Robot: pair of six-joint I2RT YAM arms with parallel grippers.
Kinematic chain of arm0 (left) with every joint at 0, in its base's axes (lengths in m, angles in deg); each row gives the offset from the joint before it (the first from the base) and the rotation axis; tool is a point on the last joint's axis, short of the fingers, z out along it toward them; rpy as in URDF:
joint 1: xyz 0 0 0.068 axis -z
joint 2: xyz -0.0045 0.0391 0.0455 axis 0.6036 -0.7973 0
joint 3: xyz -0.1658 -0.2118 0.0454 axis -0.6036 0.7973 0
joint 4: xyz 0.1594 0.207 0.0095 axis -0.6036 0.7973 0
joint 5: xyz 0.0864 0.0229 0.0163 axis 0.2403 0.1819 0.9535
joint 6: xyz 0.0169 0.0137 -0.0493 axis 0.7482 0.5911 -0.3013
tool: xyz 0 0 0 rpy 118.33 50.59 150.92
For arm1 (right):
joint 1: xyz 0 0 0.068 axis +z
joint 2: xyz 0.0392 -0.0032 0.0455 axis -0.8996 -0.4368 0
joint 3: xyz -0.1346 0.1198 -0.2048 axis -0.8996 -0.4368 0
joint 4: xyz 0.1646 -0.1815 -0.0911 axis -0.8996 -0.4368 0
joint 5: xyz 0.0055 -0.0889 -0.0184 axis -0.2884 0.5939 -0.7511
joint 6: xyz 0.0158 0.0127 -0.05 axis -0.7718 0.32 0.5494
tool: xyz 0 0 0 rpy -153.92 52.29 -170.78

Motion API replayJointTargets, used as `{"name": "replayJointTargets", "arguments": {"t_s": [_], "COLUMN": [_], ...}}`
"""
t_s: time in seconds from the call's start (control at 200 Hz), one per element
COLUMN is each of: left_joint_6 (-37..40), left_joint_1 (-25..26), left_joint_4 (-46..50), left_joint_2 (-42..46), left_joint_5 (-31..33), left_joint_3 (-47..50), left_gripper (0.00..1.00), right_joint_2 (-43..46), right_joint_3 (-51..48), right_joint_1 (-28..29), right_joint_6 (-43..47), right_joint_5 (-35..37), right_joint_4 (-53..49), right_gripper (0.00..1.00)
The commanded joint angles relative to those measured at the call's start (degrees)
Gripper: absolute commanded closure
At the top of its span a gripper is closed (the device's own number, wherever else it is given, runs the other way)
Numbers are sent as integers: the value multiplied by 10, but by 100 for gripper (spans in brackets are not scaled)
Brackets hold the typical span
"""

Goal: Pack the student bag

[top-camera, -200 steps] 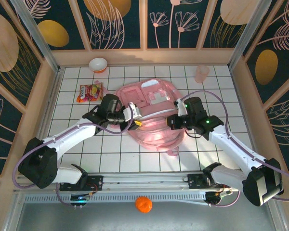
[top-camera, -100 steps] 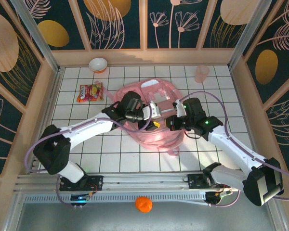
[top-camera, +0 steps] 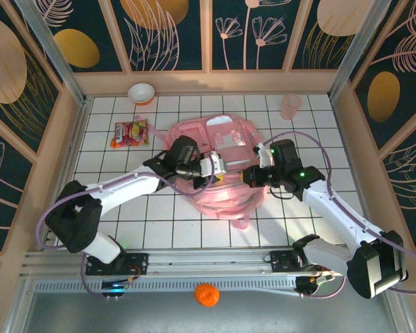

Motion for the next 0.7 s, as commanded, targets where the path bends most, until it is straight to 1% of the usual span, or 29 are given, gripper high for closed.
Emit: {"name": "replayJointTargets", "arguments": {"t_s": [0.0, 0.085, 0.2, 0.24, 0.31, 0.37, 0.465, 0.51, 0.555, 0.696], "left_joint_6": [72, 90, 109, 111, 103, 74, 27, 1, -10, 17], "left_joint_1": [-52, -65, -71, -71, -72, -72, -70, -67, -59, -22], "left_joint_4": [74, 74, 77, 78, 74, 67, 78, 74, 67, 58], "left_joint_2": [48, 64, 71, 71, 72, 69, 55, 51, 49, 41], "left_joint_5": [-23, -27, -25, -22, -16, -15, -51, -63, -59, -20], "left_joint_3": [36, 52, 61, 61, 58, 47, 12, 3, 1, 12], "left_gripper": [100, 100, 99, 95, 80, 67, 53, 49, 46, 43], "right_joint_2": [-2, -13, -10, -10, -9, -8, -12, -16, -22, -35], "right_joint_3": [8, 4, -6, -8, -12, -15, -21, -25, -28, -27], "right_joint_1": [-2, 41, 80, 90, 106, 125, 152, 163, 170, 181], "right_joint_6": [9, -8, -43, -57, -82, -104, -135, -147, -154, -151], "right_joint_5": [36, 49, 37, 34, 30, 32, 54, 62, 64, 66], "right_joint_4": [-27, -10, 47, 67, 101, 132, 166, 180, 189, 194], "right_gripper": [100, 100, 100, 100, 100, 100, 100, 100, 100, 100]}}
